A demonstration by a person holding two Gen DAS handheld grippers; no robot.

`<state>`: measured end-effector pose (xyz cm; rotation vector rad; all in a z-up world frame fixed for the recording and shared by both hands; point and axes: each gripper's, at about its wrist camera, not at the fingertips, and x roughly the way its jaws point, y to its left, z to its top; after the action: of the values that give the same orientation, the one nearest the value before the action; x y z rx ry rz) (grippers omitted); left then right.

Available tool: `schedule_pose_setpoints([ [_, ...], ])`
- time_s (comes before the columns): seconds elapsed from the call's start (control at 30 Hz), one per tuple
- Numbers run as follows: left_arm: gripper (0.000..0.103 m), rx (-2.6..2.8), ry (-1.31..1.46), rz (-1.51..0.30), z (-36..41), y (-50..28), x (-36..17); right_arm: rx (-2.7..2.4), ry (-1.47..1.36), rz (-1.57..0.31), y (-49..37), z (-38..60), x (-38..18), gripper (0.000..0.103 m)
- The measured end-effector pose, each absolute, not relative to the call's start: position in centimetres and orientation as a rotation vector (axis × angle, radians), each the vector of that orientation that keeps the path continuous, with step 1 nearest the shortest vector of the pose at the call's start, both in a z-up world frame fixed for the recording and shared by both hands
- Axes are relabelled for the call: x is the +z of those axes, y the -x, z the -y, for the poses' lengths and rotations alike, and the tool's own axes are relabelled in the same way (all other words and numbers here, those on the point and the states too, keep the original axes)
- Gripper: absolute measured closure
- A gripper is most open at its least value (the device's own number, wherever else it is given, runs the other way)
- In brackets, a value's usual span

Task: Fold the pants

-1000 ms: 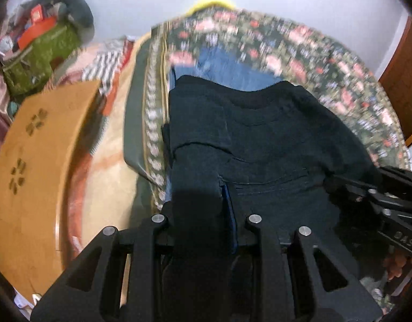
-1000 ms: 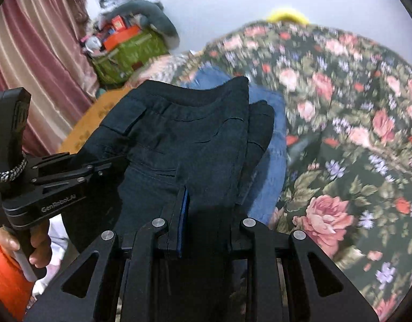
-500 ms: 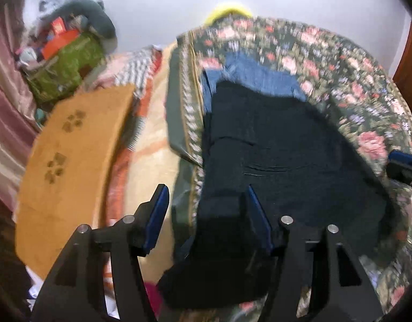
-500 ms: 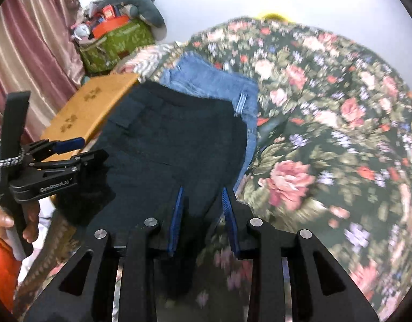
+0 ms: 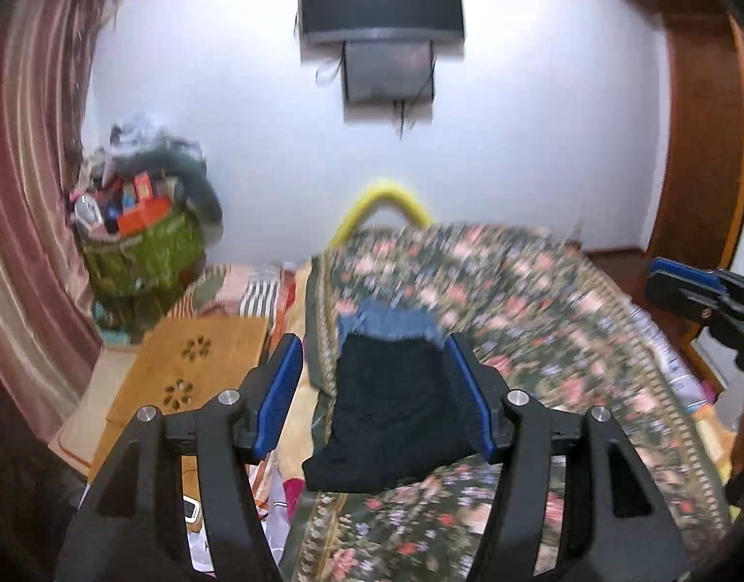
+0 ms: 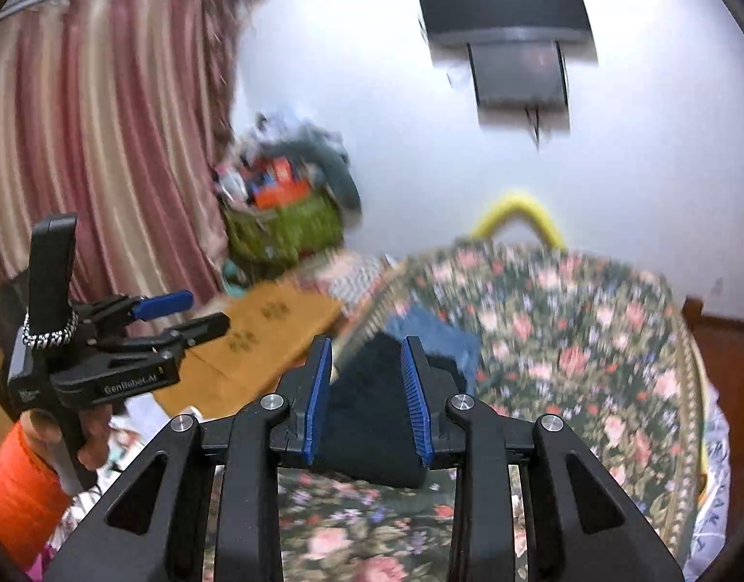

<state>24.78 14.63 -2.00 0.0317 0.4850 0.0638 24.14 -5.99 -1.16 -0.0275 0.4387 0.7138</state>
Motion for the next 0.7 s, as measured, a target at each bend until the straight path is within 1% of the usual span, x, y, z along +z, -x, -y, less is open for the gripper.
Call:
schedule_pose_setpoints([
  [0.1, 0.043, 0.058, -0.044, -0.404, -12.8, -19.7, 0.6, 0.727, 0.033, -0.343, -19.8, 6.7, 1.1, 0.076],
  [0.2, 0.043, 0.053, -0.045, -0.338, -11.3, -15.4, 1.8, 0.735, 0.022, -0.270, -15.7, 7.7, 2.4, 0.076],
  [0.33, 0.042, 0.050, -0.021, -0.284, -10.2, -10.8, 2.2, 0.731, 0.011, -0.187, -10.8, 8.7, 3.0, 0.076],
  [0.4, 0.041, 0.066, -0.016, -0.266, -9.9, -9.2, 2.2, 0.721, 0.011, -0.170, -9.6, 9.0, 2.7, 0.073],
  [0.43, 0.040, 0.076, -0.009, -0.254, -9.8, -8.2, 2.2, 0.712, 0.013, -0.167, -8.8, 9.1, 2.5, 0.067],
  [0.47, 0.040, 0.081, -0.006, -0.248, -9.6, -7.7, 2.2, 0.709, 0.010, -0.166, -8.8, 9.3, 2.4, 0.057],
  [0.5, 0.037, 0.084, -0.003, -0.243, -9.6, -7.3, 2.2, 0.695, 0.008, -0.165, -8.4, 9.5, 2.2, 0.051],
  [0.53, 0.034, 0.082, 0.005, -0.235, -9.6, -6.8, 2.2, 0.674, 0.005, -0.164, -8.1, 9.6, 2.1, 0.039],
  [0.57, 0.026, 0.078, 0.010, -0.228, -9.5, -6.3, 2.2, 0.660, 0.000, -0.163, -8.4, 9.9, 1.8, 0.028],
  [0.6, 0.020, 0.078, 0.009, -0.222, -9.4, -5.9, 2.2, 0.652, -0.006, -0.159, -8.3, 10.0, 1.7, 0.023],
  [0.63, 0.017, 0.079, 0.006, -0.213, -9.3, -5.6, 2.2, 0.647, -0.011, -0.156, -8.3, 10.1, 1.7, 0.014],
  [0.67, 0.011, 0.073, 0.004, -0.206, -9.3, -5.4, 2.1, 0.636, -0.015, -0.151, -8.3, 10.3, 1.7, 0.006],
  [0.7, 0.004, 0.070, 0.003, -0.205, -9.2, -5.3, 2.0, 0.622, -0.015, -0.148, -8.2, 10.4, 1.8, 0.002],
])
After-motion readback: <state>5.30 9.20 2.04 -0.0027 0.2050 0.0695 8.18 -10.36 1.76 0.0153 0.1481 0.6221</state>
